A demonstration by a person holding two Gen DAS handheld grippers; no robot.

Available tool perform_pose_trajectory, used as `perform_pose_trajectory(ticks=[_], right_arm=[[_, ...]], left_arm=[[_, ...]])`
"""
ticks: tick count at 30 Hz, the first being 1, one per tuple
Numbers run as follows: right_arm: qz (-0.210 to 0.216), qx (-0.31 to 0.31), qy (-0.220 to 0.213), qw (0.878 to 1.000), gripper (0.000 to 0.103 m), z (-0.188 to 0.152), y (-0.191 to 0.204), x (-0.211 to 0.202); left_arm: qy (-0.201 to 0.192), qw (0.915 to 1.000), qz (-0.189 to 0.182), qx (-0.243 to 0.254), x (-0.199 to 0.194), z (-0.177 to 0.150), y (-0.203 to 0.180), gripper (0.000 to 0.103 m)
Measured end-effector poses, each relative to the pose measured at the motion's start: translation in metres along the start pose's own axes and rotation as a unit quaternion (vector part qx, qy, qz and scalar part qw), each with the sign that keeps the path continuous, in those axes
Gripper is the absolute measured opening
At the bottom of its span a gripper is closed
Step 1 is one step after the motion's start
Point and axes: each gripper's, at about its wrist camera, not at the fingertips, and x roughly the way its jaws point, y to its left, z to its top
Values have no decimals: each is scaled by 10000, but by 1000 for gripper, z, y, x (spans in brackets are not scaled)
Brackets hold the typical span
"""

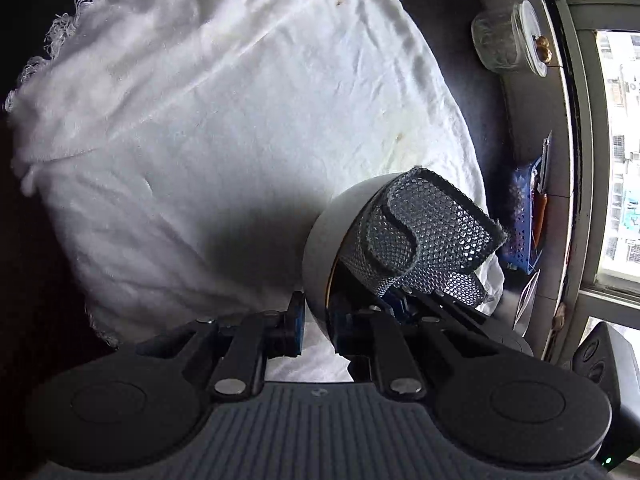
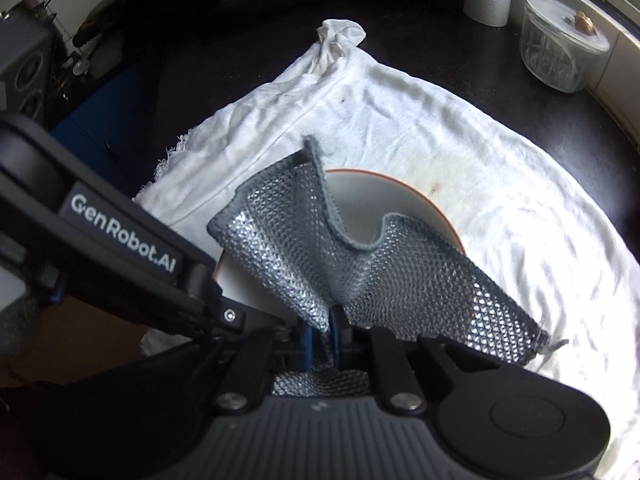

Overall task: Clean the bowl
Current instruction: 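Tilt the white bowl with the left gripper while the right gripper rubs the mesh cloth on its outside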

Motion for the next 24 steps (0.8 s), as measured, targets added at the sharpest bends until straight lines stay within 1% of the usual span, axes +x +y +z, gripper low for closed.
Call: perform_pose_trajectory(ticks=[2, 3, 6, 8, 10, 11, 12, 13, 14, 15, 16, 17, 18, 22, 23, 24], right_arm=[[-62, -59, -195, 9998, 4, -3, -1, -10], [-101, -66, -340, 9993, 4, -5, -2, -20], [-206, 15, -785, 9967, 4, -10, -9, -53], [-323, 152, -989, 9945, 4, -15, -21, -71], [-435, 285, -1122, 9923, 4, -19, -35, -82], [-479, 370, -1139, 9916, 4, -21, -42, -85], [-487, 451, -1127, 9914, 4, -23, -51, -86], [-457, 505, -1096, 9916, 4, -24, -57, -85], [-357, 563, -1044, 9923, 4, -25, -64, -82], [-191, 650, -1022, 9925, 4, -26, -70, -79], [-32, 731, -1016, 9921, 5, -27, -75, -75], [193, 820, -990, 9915, 8, -27, -78, -70], [454, 917, -954, 9902, 8, -27, -81, -65], [824, 1186, -937, 9851, 10, -29, -89, -61], [933, 1285, -920, 9830, 12, -30, -93, -60], [1003, 1332, -901, 9819, 13, -30, -95, -60]], left_arm=[[-203, 9979, 185, 589, -2, 0, -9, 15], [-325, 9951, 285, 884, -4, -2, -14, 15], [-663, 9819, 576, 1679, -9, -5, -27, 15], [-820, 9694, 719, 2200, -9, -6, -36, 15], [-851, 9617, 767, 2489, -8, -7, -38, 15], [-876, 9569, 788, 2654, -7, -8, -39, 15], [-901, 9542, 800, 2740, -7, -9, -40, 15], [-931, 9488, 829, 2902, -7, -10, -41, 15], [-975, 9423, 877, 3080, -6, -12, -43, 15], [-1001, 9391, 902, 3161, -5, -13, -43, 15], [-1014, 9375, 918, 3199, -3, -13, -44, 15], [-1028, 9359, 934, 3238, -2, -13, -44, 15], [-1022, 9358, 953, 3236, -2, -14, -44, 15], [-1023, 9323, 1011, 3320, -1, -18, -42, 15], [-1025, 9312, 1020, 3345, -2, -20, -42, 15], [-1046, 9280, 1035, 3423, -1, -22, -42, 15]])
